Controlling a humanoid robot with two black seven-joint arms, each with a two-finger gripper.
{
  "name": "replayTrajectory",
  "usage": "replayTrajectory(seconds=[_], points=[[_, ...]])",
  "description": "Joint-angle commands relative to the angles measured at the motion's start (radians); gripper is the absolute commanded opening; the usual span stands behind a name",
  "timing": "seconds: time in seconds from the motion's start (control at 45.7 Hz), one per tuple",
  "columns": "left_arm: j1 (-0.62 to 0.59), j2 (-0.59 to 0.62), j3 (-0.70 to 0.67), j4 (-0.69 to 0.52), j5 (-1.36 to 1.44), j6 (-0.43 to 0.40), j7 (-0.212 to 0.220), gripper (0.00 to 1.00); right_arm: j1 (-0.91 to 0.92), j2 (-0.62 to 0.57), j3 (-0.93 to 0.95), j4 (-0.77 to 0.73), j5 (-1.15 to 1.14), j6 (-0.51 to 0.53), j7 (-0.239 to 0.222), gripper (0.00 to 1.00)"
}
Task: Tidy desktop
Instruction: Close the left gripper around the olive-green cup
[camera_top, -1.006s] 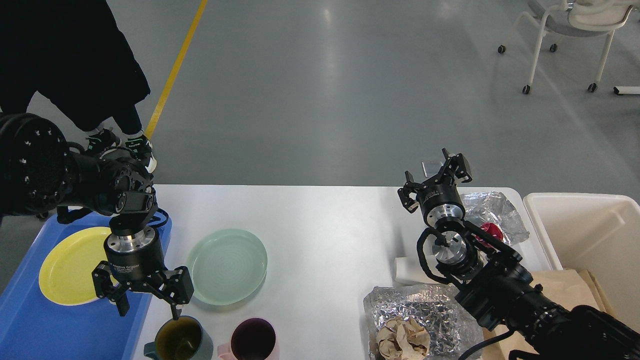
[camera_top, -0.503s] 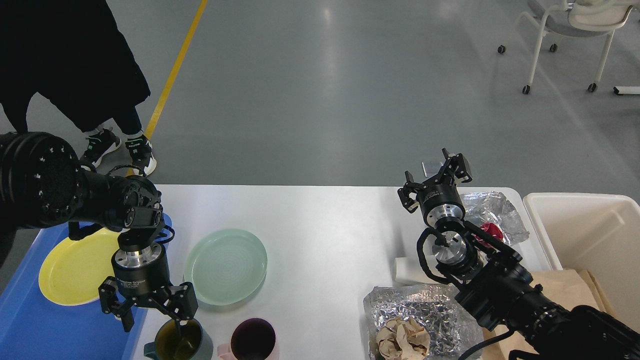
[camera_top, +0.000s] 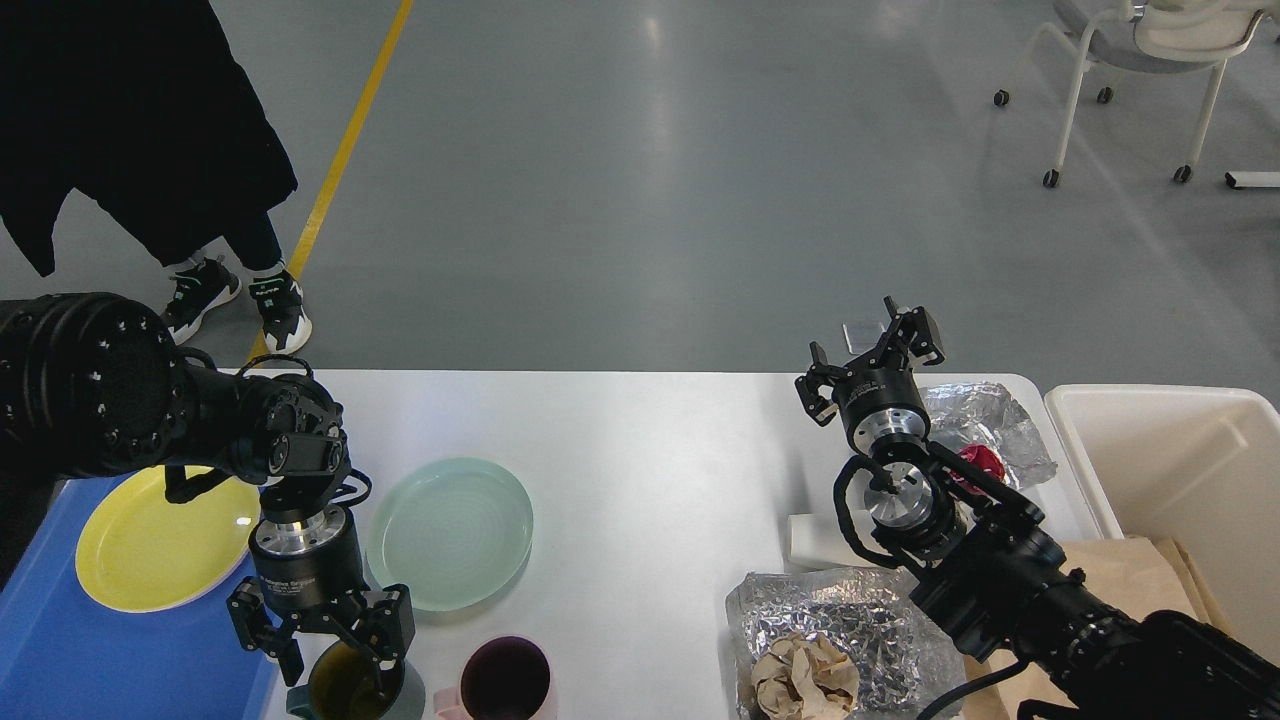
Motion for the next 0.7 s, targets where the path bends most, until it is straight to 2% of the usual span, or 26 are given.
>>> replayTrajectory(seconds=[0.0, 0.087, 0.197, 0.284, 0.525, 0.678], points=[[0.007, 0.000, 0.001, 0.007, 0.002, 0.000, 0.002, 0.68, 0.000, 0.000, 0.000, 0.000, 0.000, 0.000, 0.000, 1.00], [0.008, 0.000, 0.002, 0.011, 0.002, 0.000, 0.014, 0.64, 0.000, 0.000, 0.000, 0.000, 0.000, 0.000, 0.000, 1.00], [0.017, 0.000, -0.001, 0.014, 0.002, 0.000, 0.064, 0.62, 0.000, 0.000, 0.000, 0.000, 0.000, 0.000, 0.000, 1.00], [0.020, 0.000, -0.002, 0.025, 0.002, 0.000, 0.094, 0.56, 0.000, 0.000, 0.000, 0.000, 0.000, 0.000, 0.000, 1.00], [0.028, 0.000, -0.001, 0.033, 0.000, 0.000, 0.112, 0.33, 0.000, 0.000, 0.000, 0.000, 0.000, 0.000, 0.000, 1.00], [0.036, 0.000, -0.002, 0.047, -0.001, 0.000, 0.114, 0.24, 0.000, 0.000, 0.000, 0.000, 0.000, 0.000, 0.000, 1.00]])
